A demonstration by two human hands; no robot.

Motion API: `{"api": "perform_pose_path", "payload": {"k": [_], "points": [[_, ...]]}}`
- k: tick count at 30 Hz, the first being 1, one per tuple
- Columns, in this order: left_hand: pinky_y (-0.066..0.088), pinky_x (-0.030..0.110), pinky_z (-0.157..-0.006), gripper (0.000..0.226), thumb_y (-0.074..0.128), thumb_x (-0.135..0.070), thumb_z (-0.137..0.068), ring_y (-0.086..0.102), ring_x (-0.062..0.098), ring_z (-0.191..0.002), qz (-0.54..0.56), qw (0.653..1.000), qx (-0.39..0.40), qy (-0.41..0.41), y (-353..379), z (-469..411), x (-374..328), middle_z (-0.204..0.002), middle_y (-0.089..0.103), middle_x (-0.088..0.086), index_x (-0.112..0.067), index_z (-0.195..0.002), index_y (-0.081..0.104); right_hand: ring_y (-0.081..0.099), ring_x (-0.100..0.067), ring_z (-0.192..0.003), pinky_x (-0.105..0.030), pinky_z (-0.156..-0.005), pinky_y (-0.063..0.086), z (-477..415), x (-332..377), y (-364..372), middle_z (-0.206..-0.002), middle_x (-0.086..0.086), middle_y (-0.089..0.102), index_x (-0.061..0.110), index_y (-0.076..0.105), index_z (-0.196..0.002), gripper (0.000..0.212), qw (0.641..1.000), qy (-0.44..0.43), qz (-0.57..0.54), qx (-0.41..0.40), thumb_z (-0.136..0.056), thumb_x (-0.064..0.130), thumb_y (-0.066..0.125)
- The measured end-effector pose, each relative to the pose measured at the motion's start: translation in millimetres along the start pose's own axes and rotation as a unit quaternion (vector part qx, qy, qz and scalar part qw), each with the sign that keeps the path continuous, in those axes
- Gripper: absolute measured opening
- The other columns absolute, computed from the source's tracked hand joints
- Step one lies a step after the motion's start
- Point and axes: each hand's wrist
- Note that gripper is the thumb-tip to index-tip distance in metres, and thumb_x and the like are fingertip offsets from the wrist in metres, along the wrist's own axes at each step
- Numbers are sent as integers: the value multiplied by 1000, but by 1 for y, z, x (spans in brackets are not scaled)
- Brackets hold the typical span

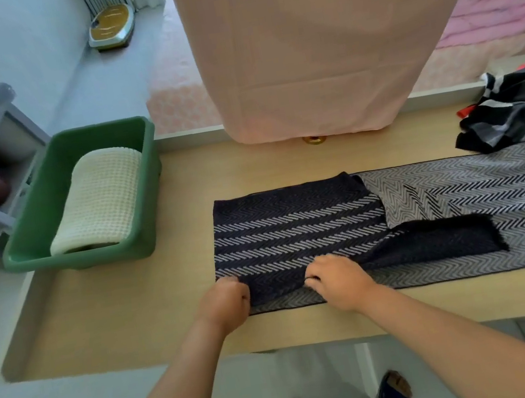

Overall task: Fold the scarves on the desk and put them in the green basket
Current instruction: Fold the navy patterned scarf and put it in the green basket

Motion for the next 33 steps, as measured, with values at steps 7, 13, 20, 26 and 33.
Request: {"api": "perform_pose_path", "payload": {"k": [7, 13, 20, 26, 33], "points": [[46, 30, -71, 13, 53, -25, -95, 44, 17, -102, 18, 999, -47, 10, 2, -4, -2, -109, 48, -5, -24, -107, 59, 50, -18, -104, -36, -85, 48, 9, -8, 1, -106, 5, 51, 29, 63, -107, 24, 997, 83, 2, -7, -94, 46, 52], [47, 36, -87, 43, 59, -33, -84, 34, 26, -117, -24, 994, 43, -99, -7, -13, -15, -129, 35, 2, -28, -123, 42, 53, -22, -105, -37, -88, 48, 11, -12, -5, -115, 1, 44, 31, 48, -125, 38, 983, 148, -36, 102, -89, 30, 58], [46, 41, -94, 34, 49, -36, -95, 44, 27, -120, -20, 997, 31, -69, -38, -58, -69, -127, 46, 5, -20, -125, 53, 58, -19, -108, -36, -92, 50, 19, -54, -53, -118, 4, 57, 27, 62, -119, 26, 982, 172, -55, -53, -96, 20, 54], [46, 43, -99, 40, 47, -22, -98, 46, 26, -126, 61, 997, 11, 52, -42, -118, -160, -138, 46, 2, -27, -137, 48, 48, -23, -127, -39, -100, 44, 36, -141, -95, -138, 2, 53, 26, 51, -140, 45, 974, 209, 78, -37, -96, 23, 56], [38, 43, -108, 60, 45, -6, -94, 33, 24, -137, 1, 987, 56, 148, -18, -175, -247, -151, 38, -1, -31, -149, 37, 44, -23, -128, -40, -103, 38, 40, -207, -89, -139, 5, 47, 35, 51, -139, 47, 976, 165, 139, -2, -94, 32, 62]]}}
Point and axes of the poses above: each hand's wrist, its own z-axis away from the middle knuckle, its own y-axis out of the palm, x = y × z
